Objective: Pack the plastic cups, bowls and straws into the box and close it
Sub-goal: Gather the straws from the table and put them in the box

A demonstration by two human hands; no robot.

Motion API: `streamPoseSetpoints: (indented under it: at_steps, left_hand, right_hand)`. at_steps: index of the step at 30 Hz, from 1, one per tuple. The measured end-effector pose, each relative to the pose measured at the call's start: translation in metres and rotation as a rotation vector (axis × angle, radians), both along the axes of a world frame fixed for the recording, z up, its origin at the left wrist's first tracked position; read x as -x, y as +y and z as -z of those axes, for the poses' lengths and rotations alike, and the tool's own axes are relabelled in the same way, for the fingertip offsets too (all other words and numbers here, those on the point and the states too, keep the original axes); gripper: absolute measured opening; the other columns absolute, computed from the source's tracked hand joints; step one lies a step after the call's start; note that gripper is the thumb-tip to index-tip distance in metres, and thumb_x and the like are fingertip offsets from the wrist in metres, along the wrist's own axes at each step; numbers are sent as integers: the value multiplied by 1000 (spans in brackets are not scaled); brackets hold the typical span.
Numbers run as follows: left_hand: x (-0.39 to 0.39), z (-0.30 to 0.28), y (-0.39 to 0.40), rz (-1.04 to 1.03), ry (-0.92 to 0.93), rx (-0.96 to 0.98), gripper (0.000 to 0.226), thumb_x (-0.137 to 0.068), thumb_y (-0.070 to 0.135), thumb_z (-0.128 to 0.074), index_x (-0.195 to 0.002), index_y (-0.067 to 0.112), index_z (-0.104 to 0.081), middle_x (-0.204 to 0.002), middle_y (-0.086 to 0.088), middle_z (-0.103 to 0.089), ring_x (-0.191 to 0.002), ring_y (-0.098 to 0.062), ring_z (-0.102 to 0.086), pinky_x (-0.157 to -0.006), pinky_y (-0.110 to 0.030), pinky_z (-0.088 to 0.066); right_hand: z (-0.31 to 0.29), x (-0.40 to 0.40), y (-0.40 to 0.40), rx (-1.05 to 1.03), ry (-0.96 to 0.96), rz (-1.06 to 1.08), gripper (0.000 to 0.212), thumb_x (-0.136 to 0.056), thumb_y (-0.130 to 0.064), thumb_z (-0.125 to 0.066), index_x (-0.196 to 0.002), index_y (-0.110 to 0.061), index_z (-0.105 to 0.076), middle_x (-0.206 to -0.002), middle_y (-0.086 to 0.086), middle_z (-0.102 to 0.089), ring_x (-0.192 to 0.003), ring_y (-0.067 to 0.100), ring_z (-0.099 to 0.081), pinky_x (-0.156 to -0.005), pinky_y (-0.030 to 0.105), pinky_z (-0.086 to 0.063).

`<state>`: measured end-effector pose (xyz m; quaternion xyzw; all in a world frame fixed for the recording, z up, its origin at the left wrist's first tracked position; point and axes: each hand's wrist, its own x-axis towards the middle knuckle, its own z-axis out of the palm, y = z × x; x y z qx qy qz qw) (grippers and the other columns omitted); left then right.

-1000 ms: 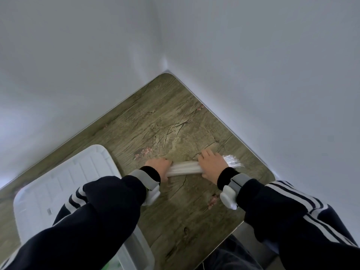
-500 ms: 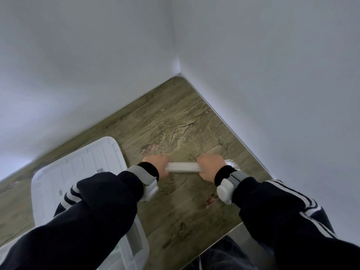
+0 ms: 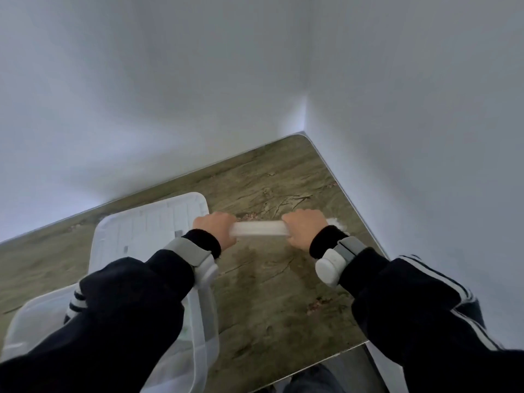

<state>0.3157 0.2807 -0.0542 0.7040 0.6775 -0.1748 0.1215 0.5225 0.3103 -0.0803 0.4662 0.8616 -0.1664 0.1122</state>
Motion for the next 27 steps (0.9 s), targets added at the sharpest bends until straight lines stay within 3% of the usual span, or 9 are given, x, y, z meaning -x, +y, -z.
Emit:
streamPoseSetpoints:
  at_steps: [4, 7, 9, 11, 13, 15, 19, 24, 27]
  left_hand:
    - [54, -44, -23, -202, -301, -82, 41, -76, 34, -68, -114, 23, -58, -114, -4, -50, -103, -25, -54, -80, -31, -41]
    - [105, -75, -54, -355, -765, -166, 55, -71, 28, -78, -120, 29, -53, -118, 4, -45, -110, -14, -46, -84, -16, -44]
    - [131, -87, -71, -456, -1008, -273, 47, -75, 35, -74, -116, 36, -53, -120, 7, -51, -115, -11, -47, -95, -23, -40]
    - [162, -95, -94, -548, -1194, -373, 37, -79, 41, -59, -115, 35, -52, -121, 5, -55, -119, -15, -50, -98, -30, -38]
    - [190, -95, -114, -620, -1401, -437, 33, -93, 22, -43, -126, 21, -49, -123, -5, -52, -124, -23, -46, -92, -31, -39]
    - [211, -92, -140, -651, -1489, -511, 39, -97, 5, -29, -135, 4, -40, -125, -12, -49, -122, -26, -44, -87, -28, -41]
    - [225, -86, -180, -834, -1631, -623, 43, -100, 19, -24, -129, 1, -49, -118, -15, -56, -107, -25, -52, -83, -31, -44]
    - [259, -78, -232, -936, -1747, -645, 35, -99, 23, -27, -103, 14, -60, -100, -7, -63, -95, -19, -58, -84, -34, -44]
    - [277, -71, -252, -950, -1713, -588, 31, -98, 24, -30, -101, 17, -60, -98, -2, -63, -94, -16, -58, -84, -32, -45]
  right_hand:
    - [-53, 40, 3, -147, 26, -69, 23, -88, -30, -53, -105, -14, -54, -101, 9, -64, -89, 29, -62, -67, 34, -39]
    - [-87, 63, -3, -141, 47, -32, 24, -86, -29, -55, -104, -15, -58, -95, 6, -64, -85, 27, -62, -70, 33, -45]
    - [-100, 74, -11, -122, 44, -16, 24, -84, -28, -55, -104, -15, -58, -87, 3, -58, -79, 25, -58, -70, 33, -47]
    - [-110, 100, -29, -187, 13, -63, 21, -85, -27, -54, -102, -15, -56, -83, 0, -51, -77, 25, -54, -68, 32, -42]
    - [-120, 134, -53, -256, 8, -106, 18, -85, -25, -53, -100, -16, -56, -81, 0, -51, -77, 25, -56, -67, 32, -40]
    - [-128, 173, -83, -298, 26, -142, 16, -84, -22, -51, -97, -15, -57, -80, 3, -56, -71, 25, -54, -64, 32, -39]
    - [-133, 224, -129, -398, 69, -212, 14, -80, -19, -52, -92, -14, -55, -87, 10, -65, -76, 32, -62, -61, 31, -33]
    - [-121, 254, -179, -398, 49, -217, 13, -78, -20, -51, -89, -14, -53, -89, 11, -65, -79, 34, -63, -60, 31, -32]
    - [-116, 252, -196, -320, -8, -236, 19, -78, -23, -53, -94, -15, -57, -88, 7, -64, -81, 33, -63, -60, 30, -34]
